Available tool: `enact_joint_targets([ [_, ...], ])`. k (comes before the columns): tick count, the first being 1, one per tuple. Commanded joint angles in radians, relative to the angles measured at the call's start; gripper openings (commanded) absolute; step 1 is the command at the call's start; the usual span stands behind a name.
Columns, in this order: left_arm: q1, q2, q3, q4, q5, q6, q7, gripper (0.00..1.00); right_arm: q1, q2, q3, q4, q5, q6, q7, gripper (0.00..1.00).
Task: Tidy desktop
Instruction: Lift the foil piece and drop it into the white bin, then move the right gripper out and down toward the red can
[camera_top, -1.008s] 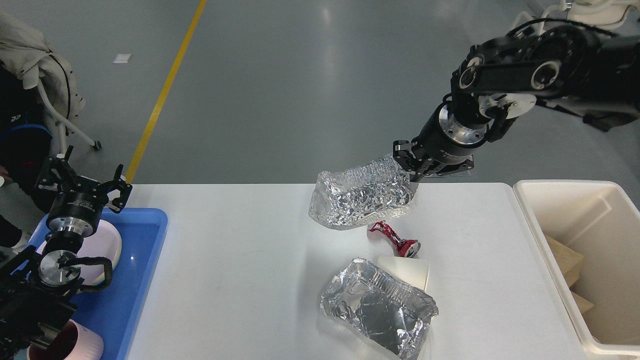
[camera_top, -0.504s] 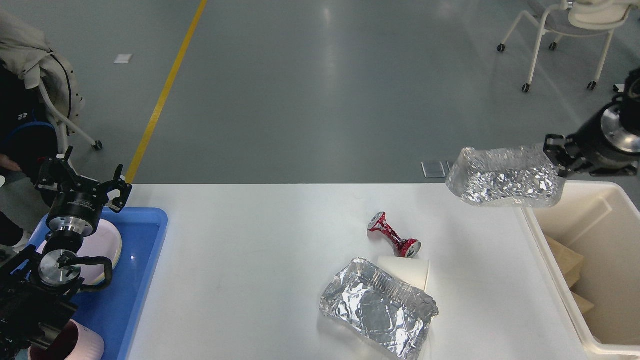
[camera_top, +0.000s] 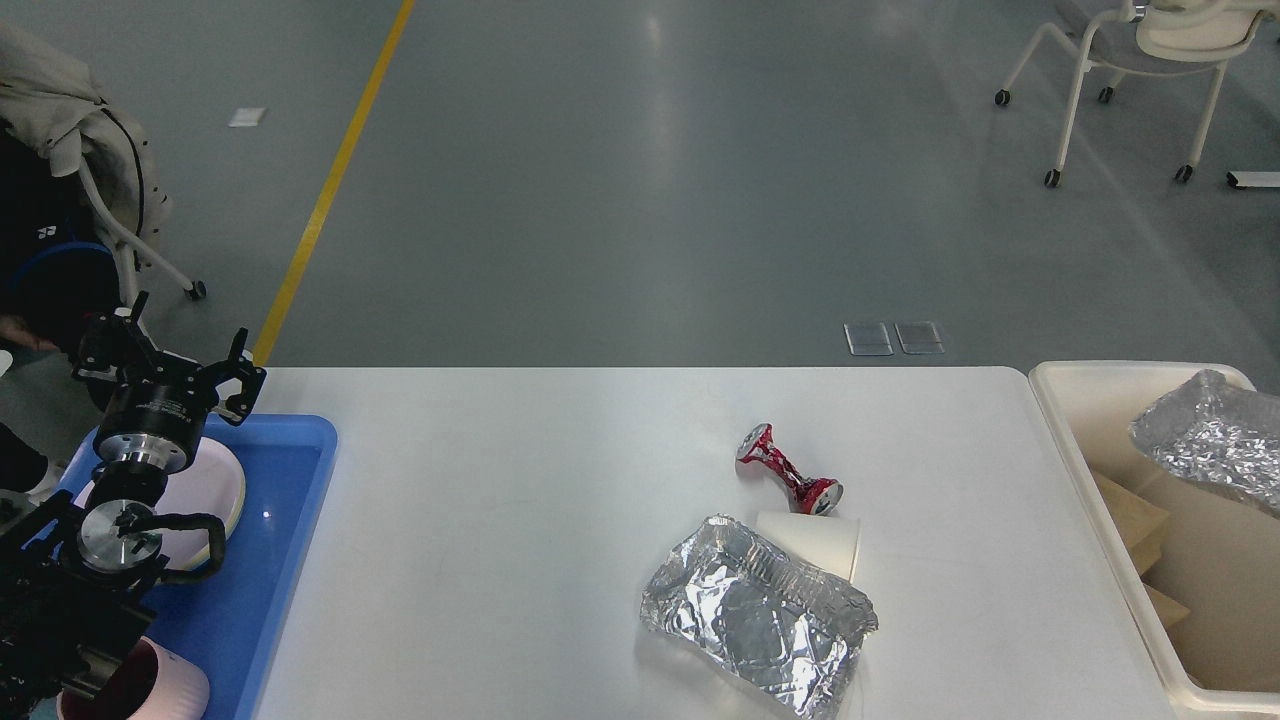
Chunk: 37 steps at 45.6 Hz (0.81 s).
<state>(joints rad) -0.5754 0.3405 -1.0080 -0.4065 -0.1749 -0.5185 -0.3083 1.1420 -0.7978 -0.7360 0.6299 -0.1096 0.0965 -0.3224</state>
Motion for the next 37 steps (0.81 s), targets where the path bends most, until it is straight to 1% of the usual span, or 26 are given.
enact_joint_targets([
  [1, 0.000, 0.000, 0.000, 0.000, 0.000, 0.000, 0.000, 0.98, -0.212, 0.069, 0.162, -0.203, 0.002, -0.041, 0.008, 0.00],
  [6, 0.000, 0.000, 0.000, 0.000, 0.000, 0.000, 0.000, 0.98, -0.373, 0.219, 0.334, -0.399, 0.002, -0.095, 0.008, 0.00],
  [9, -0.001, 0.002, -0.001, 0.000, 0.000, 0.000, 0.000, 0.98, -0.433, 0.296, 0.389, -0.543, 0.002, -0.110, 0.008, 0.00],
  [12, 0.000, 0.002, 0.000, 0.000, 0.000, 0.000, 0.000, 0.98, -0.452, 0.356, 0.403, -0.636, 0.002, -0.109, 0.009, 0.00],
  [14, 0.000, 0.002, -0.001, 0.000, 0.000, 0.000, 0.000, 0.98, -0.452, 0.374, 0.405, -0.653, 0.010, -0.109, 0.013, 0.00],
  [23, 0.000, 0.000, -0.001, 0.000, 0.000, 0.000, 0.000, 0.98, -0.461, 0.387, 0.395, -0.661, 0.050, -0.109, 0.009, 0.00],
  [24, 0.000, 0.002, -0.001, 0.000, 0.000, 0.000, 0.000, 0.98, -0.461, 0.388, 0.395, -0.661, 0.050, -0.109, 0.008, 0.20],
  [25, 0.000, 0.000, -0.001, 0.000, 0.000, 0.000, 0.000, 0.98, -0.461, 0.388, 0.397, -0.658, 0.051, -0.106, 0.008, 0.63],
  [26, 0.000, 0.002, -0.001, 0.000, 0.000, 0.000, 0.000, 0.98, -0.461, 0.391, 0.398, -0.659, 0.051, -0.103, 0.003, 1.00],
  [37, 0.000, 0.002, -0.001, 0.000, 0.000, 0.000, 0.000, 0.98, -0.482, 0.391, 0.400, -0.661, 0.073, -0.097, 0.005, 1.00],
])
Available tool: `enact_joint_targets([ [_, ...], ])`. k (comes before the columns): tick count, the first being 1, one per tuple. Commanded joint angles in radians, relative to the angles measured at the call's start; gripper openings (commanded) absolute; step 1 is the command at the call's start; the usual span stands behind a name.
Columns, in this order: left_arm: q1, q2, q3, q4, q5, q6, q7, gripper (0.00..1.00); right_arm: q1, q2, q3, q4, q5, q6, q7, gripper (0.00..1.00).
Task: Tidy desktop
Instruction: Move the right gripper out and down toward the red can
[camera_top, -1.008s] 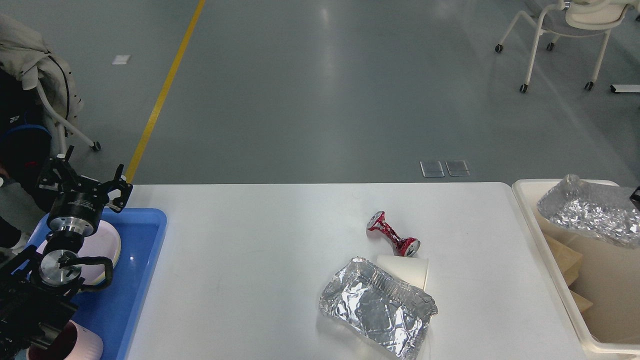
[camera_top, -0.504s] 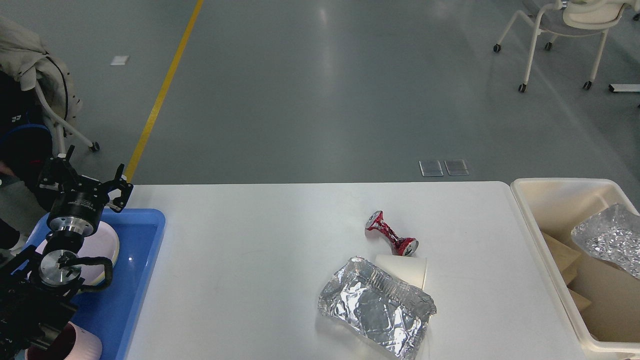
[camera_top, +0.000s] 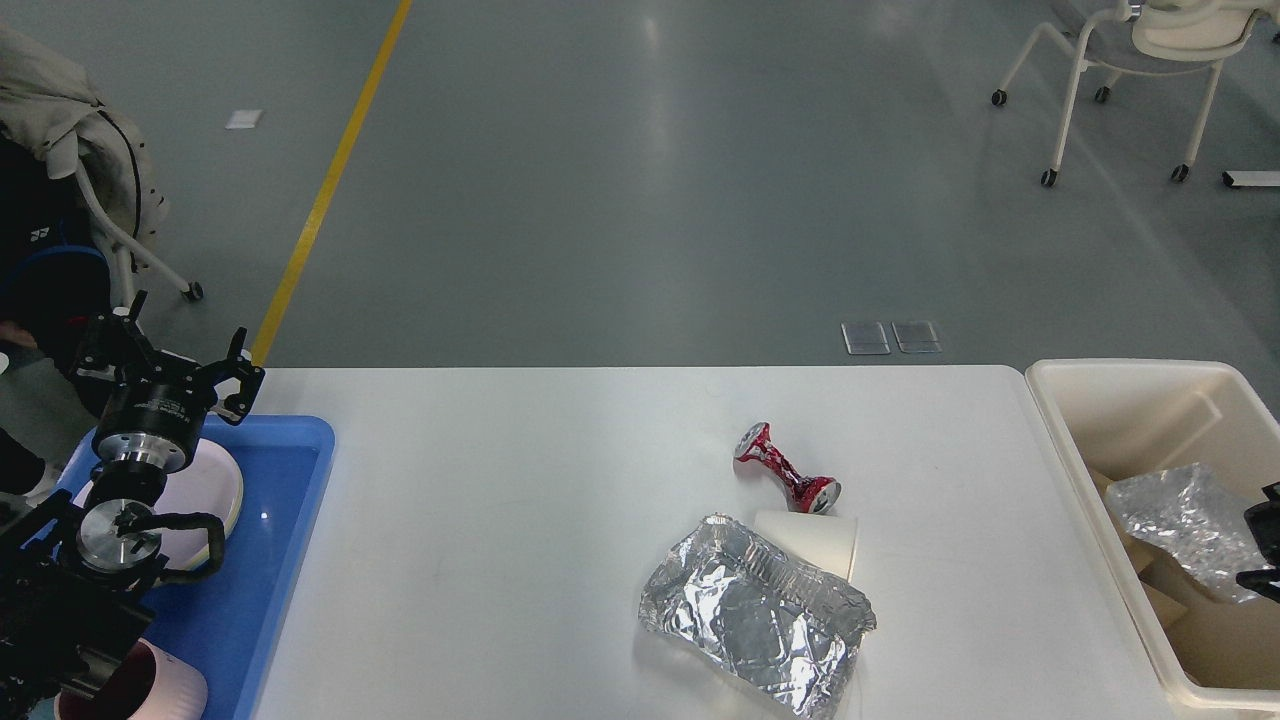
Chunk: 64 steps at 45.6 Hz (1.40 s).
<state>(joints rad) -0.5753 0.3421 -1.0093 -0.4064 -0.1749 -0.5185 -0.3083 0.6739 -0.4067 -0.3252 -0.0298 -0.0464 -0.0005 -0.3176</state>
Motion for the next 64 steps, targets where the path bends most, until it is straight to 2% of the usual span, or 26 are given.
enact_joint_targets([
  [1, 0.000, 0.000, 0.000, 0.000, 0.000, 0.000, 0.000, 0.98, -0.014, 0.000, -0.012, -0.001, 0.010, 0.001, 0.000, 1.00],
  [10, 0.000, 0.000, 0.000, 0.000, 0.000, 0.000, 0.000, 0.98, 0.013, -0.001, -0.020, -0.002, 0.008, 0.002, 0.000, 1.00],
  [21, 0.000, 0.000, 0.001, 0.000, 0.000, 0.000, 0.000, 0.98, 0.197, 0.063, -0.084, 0.002, -0.003, 0.010, 0.002, 1.00],
  [22, -0.001, 0.000, 0.001, 0.000, 0.000, 0.000, 0.000, 0.98, 0.267, 0.084, -0.154, 0.007, -0.001, 0.036, 0.003, 1.00],
  [29, -0.001, 0.000, 0.001, 0.000, 0.000, 0.000, 0.000, 0.98, 0.441, 0.124, -0.348, 0.013, 0.002, 0.157, 0.009, 1.00],
  [41, -0.001, 0.000, 0.001, 0.000, 0.000, 0.000, 0.000, 0.98, 0.706, 0.272, -0.361, 0.048, 0.011, 0.418, 0.012, 1.00],
  [46, 0.000, 0.000, 0.001, 0.000, 0.000, 0.000, 0.000, 0.98, 0.815, 0.279, -0.361, 0.207, 0.017, 0.543, 0.012, 1.00],
  [50, 0.000, 0.000, 0.001, 0.000, 0.000, 0.000, 0.000, 0.98, 0.913, 0.264, -0.359, 0.425, 0.017, 0.602, 0.011, 1.00],
  [57, -0.001, -0.002, 0.001, 0.000, 0.000, 0.000, 0.000, 0.98, 1.096, 0.167, -0.367, 0.873, 0.011, 0.605, 0.009, 1.00],
  [64, 0.000, 0.000, 0.001, 0.000, 0.000, 0.000, 0.000, 0.98, 1.181, 0.163, -0.374, 1.053, 0.013, 0.610, 0.008, 1.00],
])
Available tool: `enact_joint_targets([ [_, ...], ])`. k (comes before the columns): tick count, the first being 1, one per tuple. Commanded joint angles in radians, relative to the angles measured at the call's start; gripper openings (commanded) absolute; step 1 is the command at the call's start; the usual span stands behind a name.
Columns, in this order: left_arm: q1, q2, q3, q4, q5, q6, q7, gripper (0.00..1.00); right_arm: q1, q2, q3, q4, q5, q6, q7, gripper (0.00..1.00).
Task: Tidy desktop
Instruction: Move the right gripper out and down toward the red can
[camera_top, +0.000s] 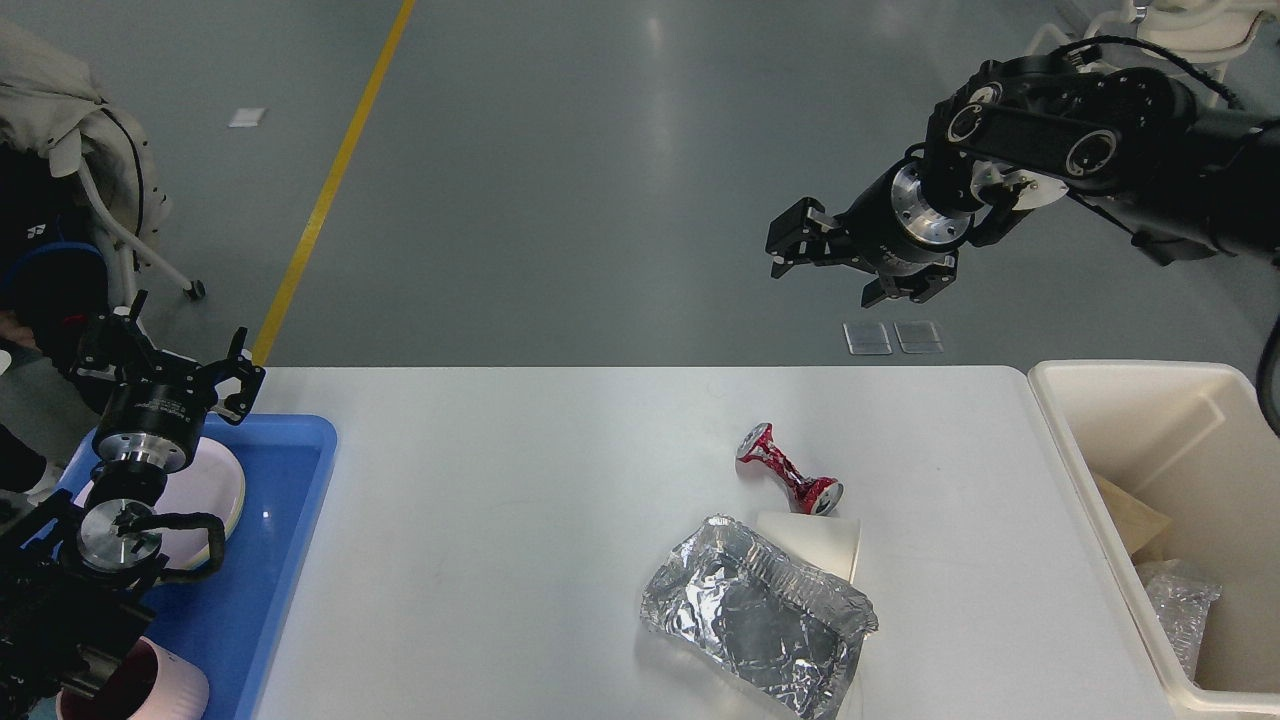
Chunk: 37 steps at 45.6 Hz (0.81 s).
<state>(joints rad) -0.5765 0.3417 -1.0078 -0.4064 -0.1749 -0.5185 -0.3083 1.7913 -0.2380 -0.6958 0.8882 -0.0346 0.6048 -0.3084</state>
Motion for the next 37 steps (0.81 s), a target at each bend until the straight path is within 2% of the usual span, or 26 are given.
enact_joint_targets([
  [1, 0.001, 0.000, 0.000, 0.000, 0.000, 0.000, 0.000, 0.98, 0.074, -0.004, -0.005, 0.156, 0.001, 0.004, -0.001, 1.00],
  [7, 0.001, 0.000, 0.000, 0.000, 0.000, 0.000, 0.000, 0.98, 0.118, 0.055, -0.056, 0.242, 0.004, 0.006, -0.005, 1.00],
  [15, 0.001, 0.000, 0.000, 0.000, 0.000, 0.000, 0.000, 0.98, 0.111, 0.138, -0.074, 0.239, 0.004, -0.005, -0.003, 1.00],
  [24, 0.001, 0.000, 0.000, 0.000, 0.000, 0.000, 0.000, 0.98, 0.062, 0.134, -0.119, 0.203, 0.002, -0.014, -0.003, 1.00],
  [37, 0.001, 0.000, -0.002, 0.000, 0.000, 0.000, 0.000, 0.98, -0.115, 0.083, -0.123, 0.063, -0.014, -0.094, -0.001, 1.00],
])
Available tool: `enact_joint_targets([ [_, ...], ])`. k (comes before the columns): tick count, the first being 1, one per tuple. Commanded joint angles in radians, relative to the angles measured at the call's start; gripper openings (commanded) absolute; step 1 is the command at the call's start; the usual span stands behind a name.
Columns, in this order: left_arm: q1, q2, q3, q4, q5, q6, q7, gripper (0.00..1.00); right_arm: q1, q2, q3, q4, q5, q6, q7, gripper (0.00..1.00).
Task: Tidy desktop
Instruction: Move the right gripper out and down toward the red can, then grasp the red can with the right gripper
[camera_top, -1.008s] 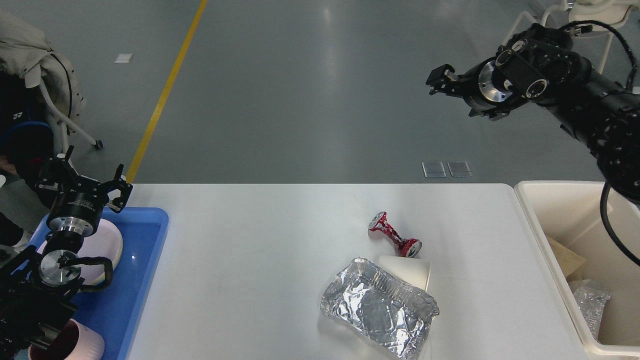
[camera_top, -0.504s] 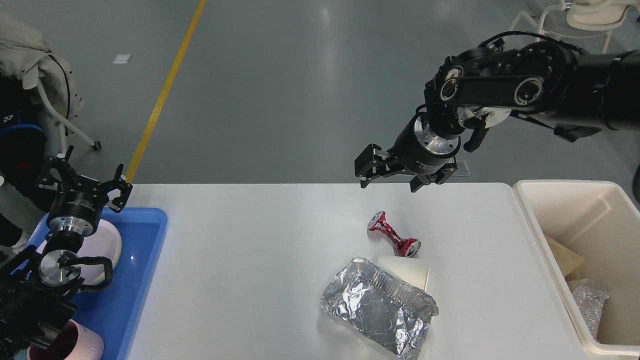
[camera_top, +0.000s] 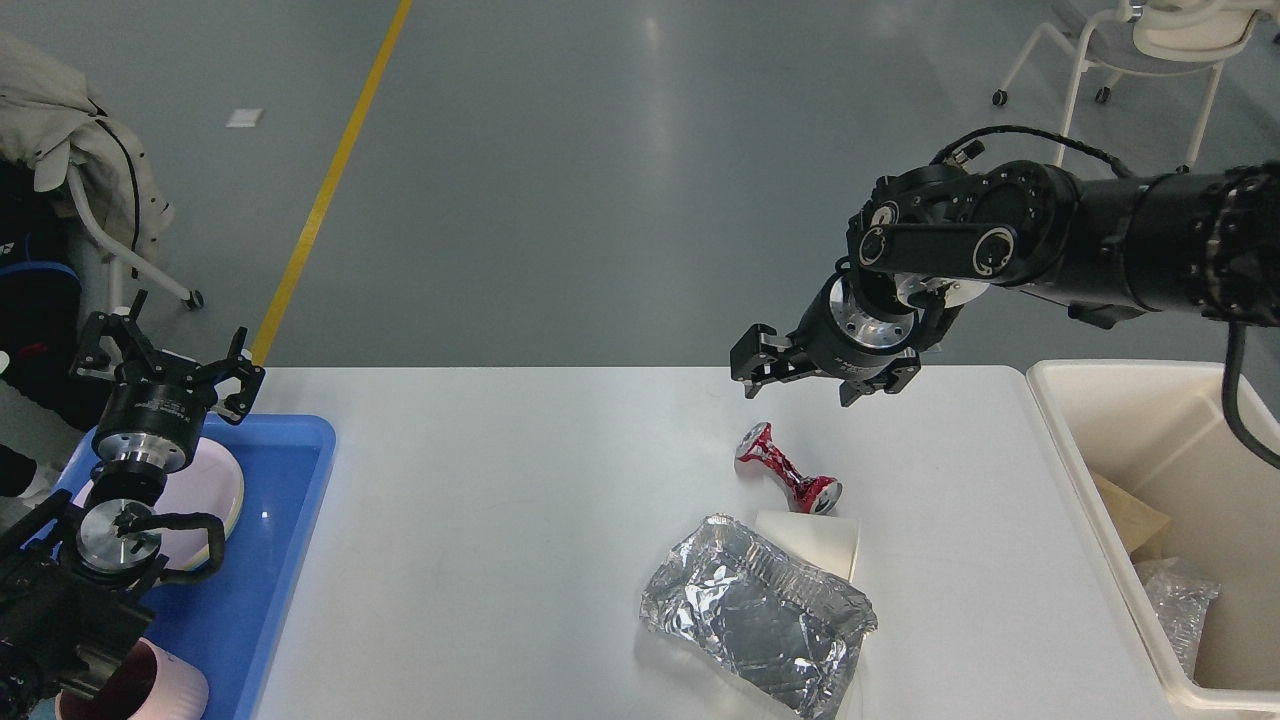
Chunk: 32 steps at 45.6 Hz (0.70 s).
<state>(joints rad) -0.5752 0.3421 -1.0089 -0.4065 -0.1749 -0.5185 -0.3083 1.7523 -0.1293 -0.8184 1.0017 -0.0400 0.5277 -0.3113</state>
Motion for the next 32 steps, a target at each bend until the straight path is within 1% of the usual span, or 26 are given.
enact_joint_targets([
  [1, 0.000, 0.000, 0.000, 0.000, 0.000, 0.000, 0.000, 0.98, -0.089, -0.029, -0.001, -0.063, -0.009, -0.017, 0.001, 1.00],
  [7, 0.000, 0.000, 0.000, 0.000, 0.000, 0.000, 0.000, 0.98, -0.171, -0.039, 0.005, -0.120, -0.009, -0.017, 0.001, 1.00],
  [13, 0.000, 0.000, 0.000, 0.000, 0.000, 0.000, 0.000, 0.98, -0.243, -0.023, 0.012, -0.182, -0.011, -0.018, 0.001, 1.00],
  [18, 0.000, -0.002, 0.001, 0.000, 0.000, 0.000, 0.000, 0.98, -0.321, 0.040, 0.013, -0.256, -0.023, -0.020, 0.003, 1.00],
  [25, 0.000, -0.002, 0.001, 0.000, 0.000, 0.000, 0.000, 0.98, -0.390, 0.111, 0.016, -0.321, -0.041, -0.067, 0.003, 1.00],
  [32, 0.000, -0.002, 0.001, 0.000, 0.000, 0.000, 0.000, 0.98, -0.428, 0.149, 0.010, -0.367, -0.058, -0.081, 0.003, 1.00],
])
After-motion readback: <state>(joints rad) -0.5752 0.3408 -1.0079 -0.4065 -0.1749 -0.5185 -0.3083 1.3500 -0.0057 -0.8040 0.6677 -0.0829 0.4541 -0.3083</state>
